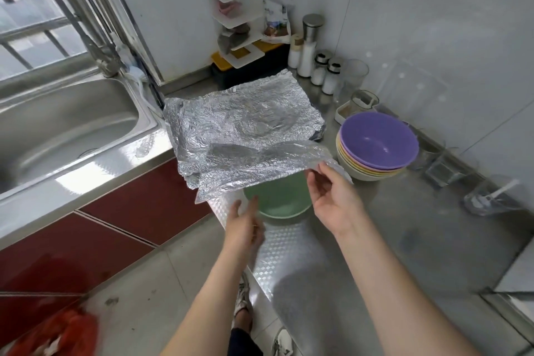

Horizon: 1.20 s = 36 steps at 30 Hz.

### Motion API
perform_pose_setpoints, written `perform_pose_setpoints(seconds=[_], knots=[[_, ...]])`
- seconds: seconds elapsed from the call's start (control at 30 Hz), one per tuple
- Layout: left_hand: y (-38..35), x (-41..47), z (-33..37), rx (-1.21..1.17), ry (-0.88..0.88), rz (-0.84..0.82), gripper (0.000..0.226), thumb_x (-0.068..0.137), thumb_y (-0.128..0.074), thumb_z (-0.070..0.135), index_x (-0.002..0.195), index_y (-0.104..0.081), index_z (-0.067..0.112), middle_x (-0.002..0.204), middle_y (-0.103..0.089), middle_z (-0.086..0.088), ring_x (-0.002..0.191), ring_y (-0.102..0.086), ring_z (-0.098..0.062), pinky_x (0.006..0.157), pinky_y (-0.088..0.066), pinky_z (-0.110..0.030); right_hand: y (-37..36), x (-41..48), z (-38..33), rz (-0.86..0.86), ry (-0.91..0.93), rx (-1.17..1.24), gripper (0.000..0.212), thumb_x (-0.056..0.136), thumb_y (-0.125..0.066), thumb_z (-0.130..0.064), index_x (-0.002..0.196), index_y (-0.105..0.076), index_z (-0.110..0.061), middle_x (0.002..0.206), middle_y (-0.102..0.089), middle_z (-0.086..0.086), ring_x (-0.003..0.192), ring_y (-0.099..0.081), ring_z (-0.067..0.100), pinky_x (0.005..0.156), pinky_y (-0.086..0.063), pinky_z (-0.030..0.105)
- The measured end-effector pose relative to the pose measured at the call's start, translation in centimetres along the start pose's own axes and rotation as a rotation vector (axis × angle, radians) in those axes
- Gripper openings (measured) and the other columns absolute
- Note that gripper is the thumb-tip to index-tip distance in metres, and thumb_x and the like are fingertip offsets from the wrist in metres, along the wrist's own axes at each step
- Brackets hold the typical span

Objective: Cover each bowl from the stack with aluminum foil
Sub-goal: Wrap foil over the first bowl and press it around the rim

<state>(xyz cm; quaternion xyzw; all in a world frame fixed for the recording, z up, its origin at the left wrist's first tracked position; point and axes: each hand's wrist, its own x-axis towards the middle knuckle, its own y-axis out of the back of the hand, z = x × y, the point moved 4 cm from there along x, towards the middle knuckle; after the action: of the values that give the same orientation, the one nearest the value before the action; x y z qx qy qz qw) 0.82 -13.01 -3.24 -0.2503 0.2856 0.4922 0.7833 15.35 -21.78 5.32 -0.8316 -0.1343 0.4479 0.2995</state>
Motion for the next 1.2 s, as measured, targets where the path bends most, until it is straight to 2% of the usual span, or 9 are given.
perform_pose_setpoints(seconds=[0.1,0.23,0.4,0.53,0.67,0.73,0.87,1.07,1.2], knots=[[-1.7,-1.1,1.2,0.259,-0.158,0.086,0.036,0.099,-0.051,0.016,0.134,-0.040,0.019,0.063,-0.052,-0.007,0.035,-0.047,-0.007,0.036,-0.038,-0.018,-1.2,0.0,-0.2,-0.003,0.005,0.045,0.012,0.092,-0.058,-0.001,0.080,-0.060,0.000,0.057,-0.067,0.009,0.050,-0.067,0.014,0.049,-0.054,0.019],[-1.0,-1.5,1.9,0.582,-0.242,0.189,0.012,0.094,-0.052,0.018,0.106,-0.050,0.015,0.091,-0.064,-0.006,0.082,-0.065,-0.027,0.074,-0.053,-0.033,-0.9,-0.4,-0.4,-0.006,0.021,0.050,0.012,0.092,-0.058,0.000,0.080,-0.060,0.001,0.060,-0.067,0.010,0.053,-0.068,0.016,0.049,-0.054,0.019],[-0.2,-3.5,-0.7,0.276,-0.095,0.051,0.014,0.097,-0.044,0.005,0.111,-0.046,0.008,0.060,-0.059,-0.013,0.040,-0.056,-0.018,0.039,-0.046,-0.026,1.4,-1.3,0.0,0.032,0.029,0.049,0.012,0.092,-0.058,-0.001,0.081,-0.061,0.001,0.064,-0.069,0.011,0.056,-0.069,0.017,0.051,-0.055,0.018],[2.2,-4.3,-1.9,0.017,0.012,-0.050,0.025,0.104,-0.043,0.025,0.116,-0.052,0.005,0.068,-0.067,-0.018,0.060,-0.063,-0.031,0.068,-0.057,-0.050,3.3,-2.5,0.6,0.084,0.040,0.016,0.017,0.093,-0.056,-0.001,0.077,-0.059,-0.002,0.057,-0.066,0.007,0.052,-0.067,0.013,0.053,-0.055,0.016],[6.4,-4.6,-0.2,-0.385,0.060,-0.040,0.053,0.101,-0.034,0.054,0.120,-0.058,0.011,0.093,-0.075,-0.015,0.079,-0.072,-0.027,0.064,-0.056,-0.034,5.4,-3.5,1.1,0.106,0.046,-0.061,0.013,0.093,-0.057,-0.001,0.080,-0.060,-0.005,0.058,-0.067,0.005,0.051,-0.066,0.011,0.049,-0.054,0.017],[7.2,-4.6,0.9,-0.336,0.047,-0.080,0.048,0.097,-0.047,0.053,0.126,-0.052,0.015,0.102,-0.074,-0.016,0.082,-0.073,-0.027,0.061,-0.057,-0.032,6.2,-3.9,1.5,0.110,0.029,-0.109,0.011,0.093,-0.056,-0.002,0.083,-0.060,-0.006,0.061,-0.068,0.006,0.053,-0.067,0.013,0.048,-0.053,0.018],[7.6,-5.2,2.3,0.002,-0.137,0.001,0.053,0.089,-0.067,0.005,0.137,-0.046,0.013,0.091,-0.075,-0.012,0.069,-0.069,-0.019,0.057,-0.056,-0.025,7.9,-4.3,2.4,0.169,-0.001,-0.223,0.009,0.091,-0.060,-0.004,0.083,-0.059,-0.009,0.070,-0.064,0.007,0.059,-0.064,0.015,0.042,-0.049,0.017],[9.6,-4.9,-0.3,-0.067,-0.104,0.064,0.039,0.093,-0.063,0.036,0.128,-0.057,0.020,0.114,-0.063,-0.007,0.092,-0.067,-0.021,0.071,-0.057,-0.034,10.1,-5.0,3.1,0.192,-0.020,-0.357,0.011,0.088,-0.063,-0.004,0.078,-0.062,-0.007,0.052,-0.063,0.001,0.046,-0.060,0.008,0.040,-0.045,0.015],[9.6,-4.5,-1.0,-0.021,-0.218,0.093,0.044,0.089,-0.070,0.009,0.129,-0.056,0.019,0.129,-0.061,-0.013,0.088,-0.063,-0.018,0.070,-0.055,-0.030,11.0,-4.8,3.3,0.203,-0.057,-0.385,0.006,0.087,-0.066,-0.007,0.084,-0.063,-0.011,0.061,-0.061,0.002,0.052,-0.054,0.011,0.039,-0.044,0.016]])
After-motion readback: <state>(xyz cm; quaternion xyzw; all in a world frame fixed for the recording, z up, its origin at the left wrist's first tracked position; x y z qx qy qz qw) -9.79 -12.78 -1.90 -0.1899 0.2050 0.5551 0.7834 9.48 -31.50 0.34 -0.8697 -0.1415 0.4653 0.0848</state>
